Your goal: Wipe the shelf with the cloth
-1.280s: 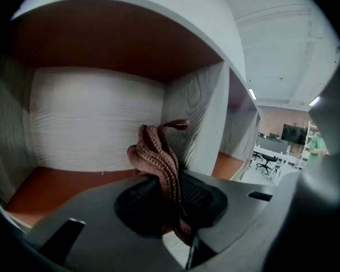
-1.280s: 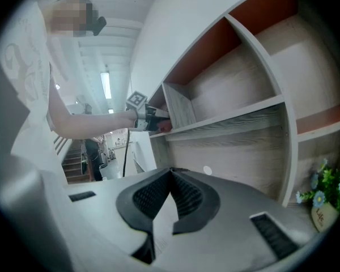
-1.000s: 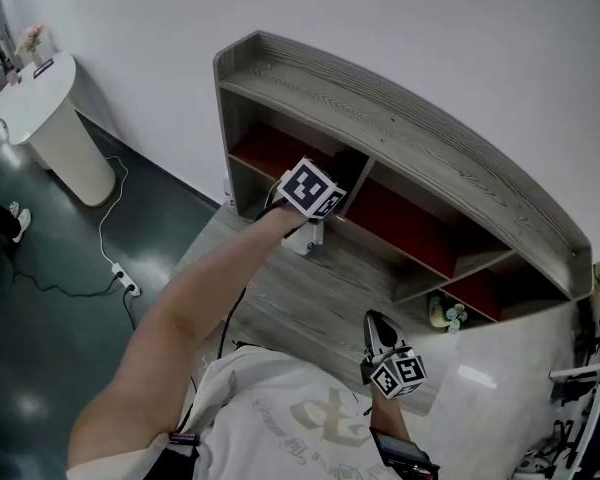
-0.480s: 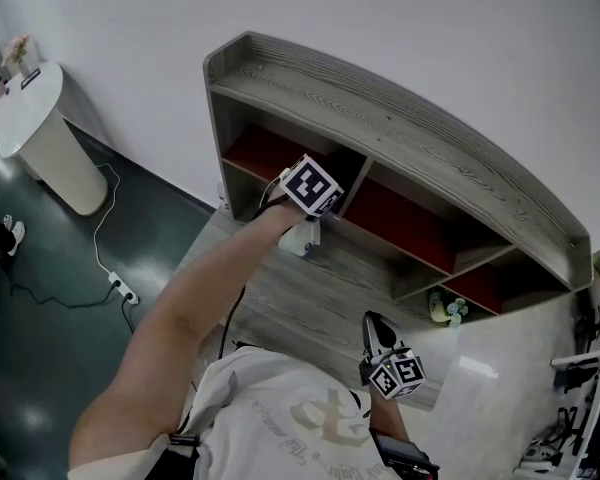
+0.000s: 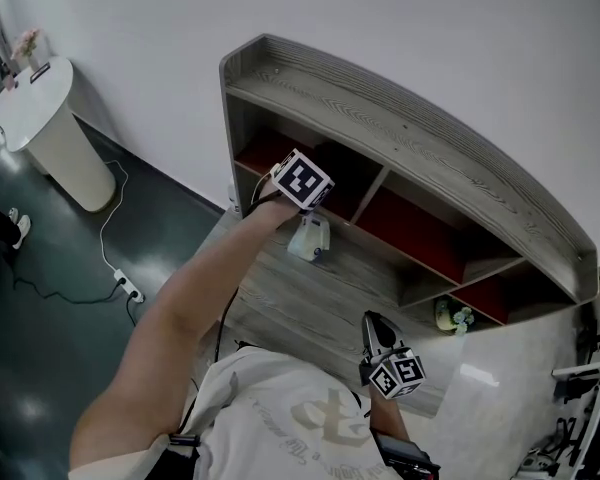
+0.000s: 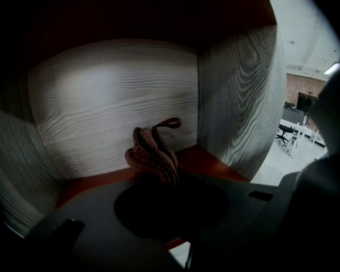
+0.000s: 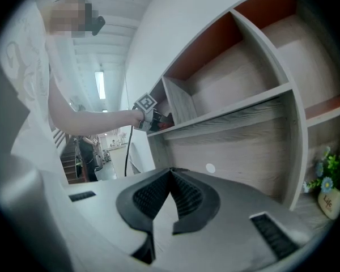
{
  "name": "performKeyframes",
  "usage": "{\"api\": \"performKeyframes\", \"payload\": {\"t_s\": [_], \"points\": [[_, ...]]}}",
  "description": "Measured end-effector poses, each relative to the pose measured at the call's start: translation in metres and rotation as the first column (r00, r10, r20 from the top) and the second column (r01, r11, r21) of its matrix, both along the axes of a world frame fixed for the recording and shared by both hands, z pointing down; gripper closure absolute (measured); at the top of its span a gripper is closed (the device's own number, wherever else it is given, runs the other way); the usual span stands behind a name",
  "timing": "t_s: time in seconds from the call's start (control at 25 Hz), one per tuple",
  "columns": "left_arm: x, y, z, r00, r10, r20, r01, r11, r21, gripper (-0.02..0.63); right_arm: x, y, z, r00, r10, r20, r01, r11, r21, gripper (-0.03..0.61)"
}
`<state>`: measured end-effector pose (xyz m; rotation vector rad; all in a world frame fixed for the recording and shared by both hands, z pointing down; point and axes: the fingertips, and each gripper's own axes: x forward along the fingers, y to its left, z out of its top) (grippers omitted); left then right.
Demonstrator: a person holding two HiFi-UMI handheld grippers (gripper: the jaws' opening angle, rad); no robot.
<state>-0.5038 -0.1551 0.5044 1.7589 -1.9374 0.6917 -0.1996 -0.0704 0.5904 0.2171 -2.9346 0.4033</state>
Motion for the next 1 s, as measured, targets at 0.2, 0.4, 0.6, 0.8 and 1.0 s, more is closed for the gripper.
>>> {"api": "performKeyframes", "payload": {"t_s": [0.2, 0.4, 0.6, 0.8, 1.0], "points": [[-0.033, 0.017, 0.001, 0.995, -0.101, 0.011, 0.101, 0.995, -0.009, 0.537, -0.005, 0.000, 0.002, 1.000, -0.011, -0.005, 0.011, 1.000, -0.005, 0.574], [-0.064, 0.029, 0.003, 0.979, -0.203, -0.001, 0.203, 0.979, -0.003, 0.537, -0.007, 0.000, 0.004, 1.000, -0.023, -0.007, 0.023, 1.000, -0.009, 0.574], [-0.089, 0.040, 0.003, 0.960, -0.279, -0.001, 0.279, 0.960, -0.013, 0.537, -0.005, -0.001, 0.003, 1.000, -0.028, -0.008, 0.028, 1.000, -0.011, 0.574], [-0.111, 0.049, 0.003, 0.939, -0.345, 0.000, 0.345, 0.939, -0.012, 0.537, -0.002, -0.002, 0.003, 0.999, -0.032, -0.009, 0.032, 0.999, -0.008, 0.574], [-0.119, 0.061, 0.003, 0.922, -0.387, 0.015, 0.388, 0.922, -0.018, 0.540, -0.002, -0.002, 0.003, 0.999, -0.037, -0.006, 0.037, 0.999, -0.010, 0.574]]}}
